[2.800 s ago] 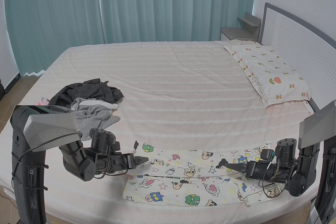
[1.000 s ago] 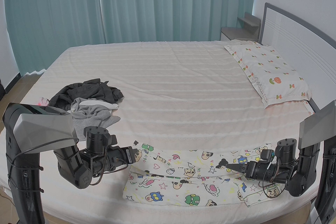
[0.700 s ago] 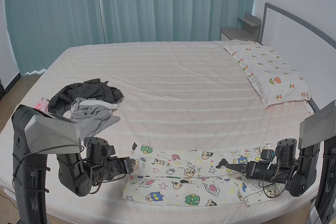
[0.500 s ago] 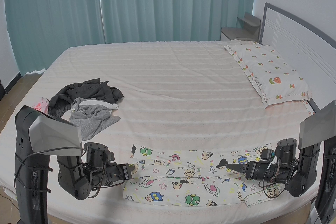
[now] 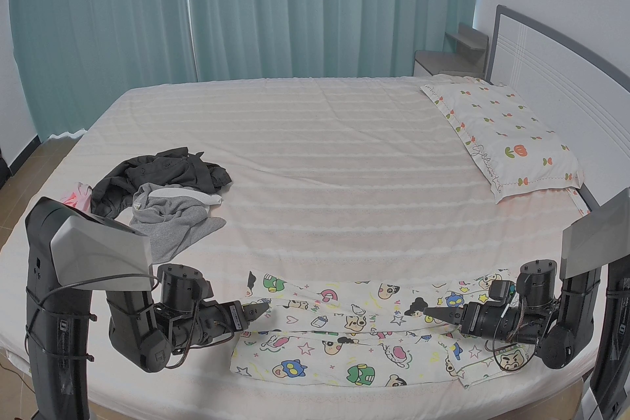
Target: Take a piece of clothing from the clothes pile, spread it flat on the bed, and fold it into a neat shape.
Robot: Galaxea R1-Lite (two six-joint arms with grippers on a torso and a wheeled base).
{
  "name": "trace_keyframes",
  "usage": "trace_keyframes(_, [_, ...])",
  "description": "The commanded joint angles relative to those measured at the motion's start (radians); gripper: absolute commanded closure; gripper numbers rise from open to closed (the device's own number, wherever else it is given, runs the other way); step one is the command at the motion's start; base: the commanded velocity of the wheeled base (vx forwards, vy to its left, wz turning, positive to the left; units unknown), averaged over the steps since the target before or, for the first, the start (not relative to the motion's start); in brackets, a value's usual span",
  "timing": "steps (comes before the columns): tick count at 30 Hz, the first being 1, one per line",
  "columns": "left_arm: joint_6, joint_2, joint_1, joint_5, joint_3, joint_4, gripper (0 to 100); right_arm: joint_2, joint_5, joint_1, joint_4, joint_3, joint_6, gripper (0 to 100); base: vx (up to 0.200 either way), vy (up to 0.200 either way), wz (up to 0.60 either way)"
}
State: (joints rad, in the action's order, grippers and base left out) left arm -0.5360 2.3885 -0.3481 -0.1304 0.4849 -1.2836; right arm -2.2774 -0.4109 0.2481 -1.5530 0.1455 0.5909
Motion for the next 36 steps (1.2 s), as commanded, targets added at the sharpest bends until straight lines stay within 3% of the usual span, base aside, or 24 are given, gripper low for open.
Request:
trace_keyframes(1, [-0.004, 0.052, -0.045, 0.028, 0.106, 0.067, 0, 0.001, 0.001, 0.000, -0.018, -0.001, -0.006, 0, 0.000, 0.000, 0.00])
trace_keyframes(7, [0.008, 0.055, -0.069, 0.098, 0.208, 0.262, 0, 0.001, 0.001, 0.000, -0.018, -0.001, -0.014, 0, 0.000, 0.000, 0.00])
trace_keyframes(25, [0.090, 0.060, -0.150, 0.153, 0.224, 0.331, 0, 0.007, 0.003, -0.001, -0.018, -0.003, -0.014, 0, 0.000, 0.000, 0.00])
trace_keyframes(26, [0.096, 0.060, -0.150, 0.160, 0.224, 0.340, 100, 0.007, 0.003, -0.001, -0.018, -0.003, -0.014, 0, 0.000, 0.000, 0.00])
trace_keyframes(29, [0.131, 0.055, -0.150, 0.190, 0.248, 0.432, 100, 0.007, 0.003, -0.001, -0.018, -0.003, -0.016, 0, 0.000, 0.000, 0.00])
trace_keyframes(36, [0.128, 0.055, -0.154, 0.195, 0.261, 0.438, 100, 0.049, 0.001, -0.009, -0.018, -0.004, -0.013, 0, 0.000, 0.000, 0.00])
